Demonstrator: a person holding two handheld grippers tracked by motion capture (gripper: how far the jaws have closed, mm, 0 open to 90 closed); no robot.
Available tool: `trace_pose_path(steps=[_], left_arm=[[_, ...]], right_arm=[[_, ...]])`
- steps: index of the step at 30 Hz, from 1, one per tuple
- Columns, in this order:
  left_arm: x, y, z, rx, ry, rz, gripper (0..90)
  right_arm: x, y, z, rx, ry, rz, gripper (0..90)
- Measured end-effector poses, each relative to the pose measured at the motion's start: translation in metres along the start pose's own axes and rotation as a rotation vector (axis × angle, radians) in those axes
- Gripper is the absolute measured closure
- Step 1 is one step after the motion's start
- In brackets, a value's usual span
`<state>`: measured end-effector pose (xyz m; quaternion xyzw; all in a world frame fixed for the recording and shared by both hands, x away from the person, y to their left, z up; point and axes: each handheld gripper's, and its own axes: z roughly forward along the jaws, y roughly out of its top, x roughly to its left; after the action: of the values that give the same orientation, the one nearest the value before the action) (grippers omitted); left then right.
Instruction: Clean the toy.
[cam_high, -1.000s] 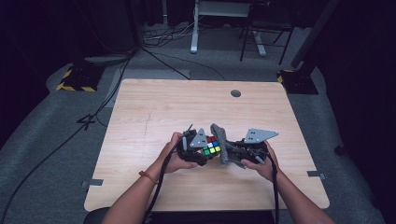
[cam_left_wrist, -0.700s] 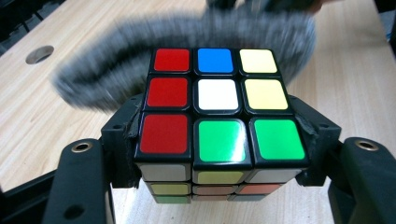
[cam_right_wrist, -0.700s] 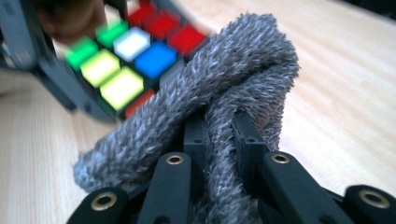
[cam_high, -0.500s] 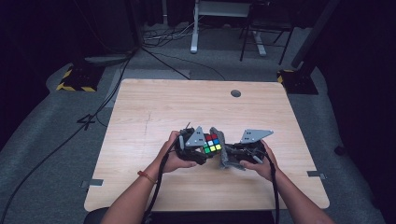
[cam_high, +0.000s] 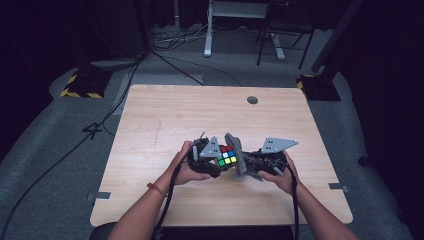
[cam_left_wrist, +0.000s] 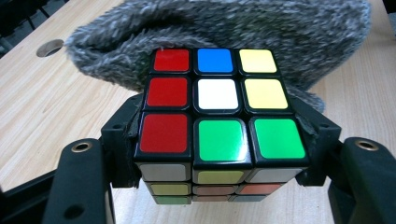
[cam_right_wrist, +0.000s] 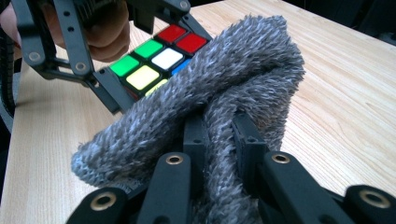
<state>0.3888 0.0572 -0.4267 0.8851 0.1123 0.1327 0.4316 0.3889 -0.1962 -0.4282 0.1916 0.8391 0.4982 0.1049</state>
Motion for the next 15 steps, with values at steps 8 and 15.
trace_pose_path(steps=[8,15], left_arm=[[-0.003,-0.002,0.011,0.056,0.006,0.004,32.9],[-0.005,-0.002,0.019,0.082,0.005,0.013,33.1]], right_arm=[[0.009,0.008,-0.007,-0.037,-0.012,-0.038,78.9],[0.013,0.01,-0.006,-0.03,-0.012,-0.062,78.8]])
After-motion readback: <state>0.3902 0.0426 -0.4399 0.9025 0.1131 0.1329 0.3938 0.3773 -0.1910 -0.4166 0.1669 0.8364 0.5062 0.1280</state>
